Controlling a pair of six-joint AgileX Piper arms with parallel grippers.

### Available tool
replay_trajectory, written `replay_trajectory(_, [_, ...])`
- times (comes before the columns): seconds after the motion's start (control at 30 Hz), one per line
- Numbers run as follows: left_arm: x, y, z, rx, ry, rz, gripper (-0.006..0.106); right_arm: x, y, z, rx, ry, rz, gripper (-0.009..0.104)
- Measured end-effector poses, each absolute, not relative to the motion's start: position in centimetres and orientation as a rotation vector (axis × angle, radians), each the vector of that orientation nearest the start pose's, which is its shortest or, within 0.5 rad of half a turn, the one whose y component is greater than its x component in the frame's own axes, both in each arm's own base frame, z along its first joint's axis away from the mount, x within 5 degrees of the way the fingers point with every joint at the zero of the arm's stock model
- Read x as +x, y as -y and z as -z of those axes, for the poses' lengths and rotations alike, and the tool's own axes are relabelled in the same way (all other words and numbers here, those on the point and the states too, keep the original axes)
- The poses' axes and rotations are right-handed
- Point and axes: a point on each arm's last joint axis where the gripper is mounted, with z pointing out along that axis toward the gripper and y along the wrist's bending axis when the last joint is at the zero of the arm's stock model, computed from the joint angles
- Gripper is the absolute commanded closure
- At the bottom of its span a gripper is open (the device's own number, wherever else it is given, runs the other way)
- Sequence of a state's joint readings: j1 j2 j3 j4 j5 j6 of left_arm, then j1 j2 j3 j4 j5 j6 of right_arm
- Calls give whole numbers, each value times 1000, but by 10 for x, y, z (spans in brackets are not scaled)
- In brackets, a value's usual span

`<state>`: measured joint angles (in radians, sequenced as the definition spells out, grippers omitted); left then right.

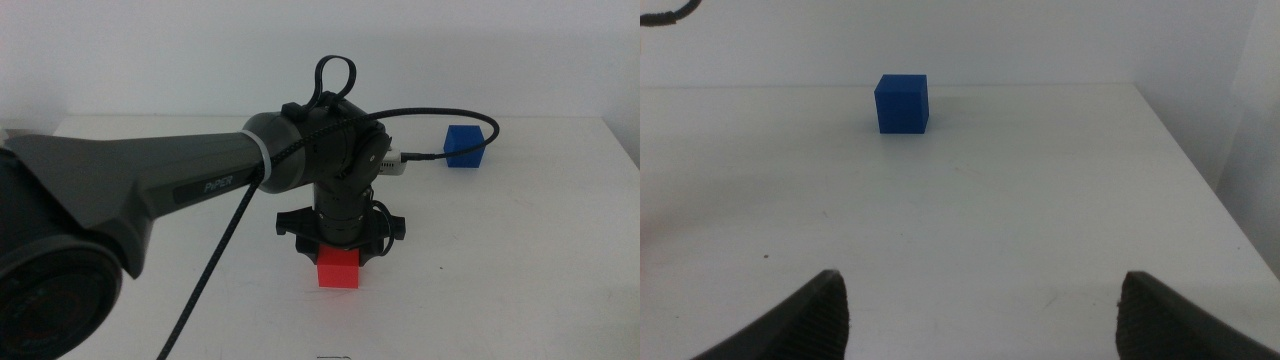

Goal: Stack red cubes first, then green, then blue cubes in a specific spot.

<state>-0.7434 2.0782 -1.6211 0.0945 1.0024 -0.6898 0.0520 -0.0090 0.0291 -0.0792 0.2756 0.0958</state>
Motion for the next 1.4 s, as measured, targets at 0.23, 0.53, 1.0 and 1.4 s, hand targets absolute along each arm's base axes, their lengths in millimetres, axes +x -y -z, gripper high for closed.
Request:
replay_trajectory(0.23, [325, 289, -180, 148, -2934, 88, 82, 55, -1, -179, -13, -1779, -33, 22])
replay_trajectory(0.53, [326, 289, -181, 78, -2931, 88, 82, 55, -1, -179, -13, -1779, -33, 22])
replay_trajectory(1.0, [328, 287, -179, 83, -2913, 56, 24, 55, -1, -179, -13, -1779, -33, 22])
replay_trajectory(1.4, [325, 281, -205, 97, -2868, 51, 7, 55, -1, -179, -13, -1779, -33, 22])
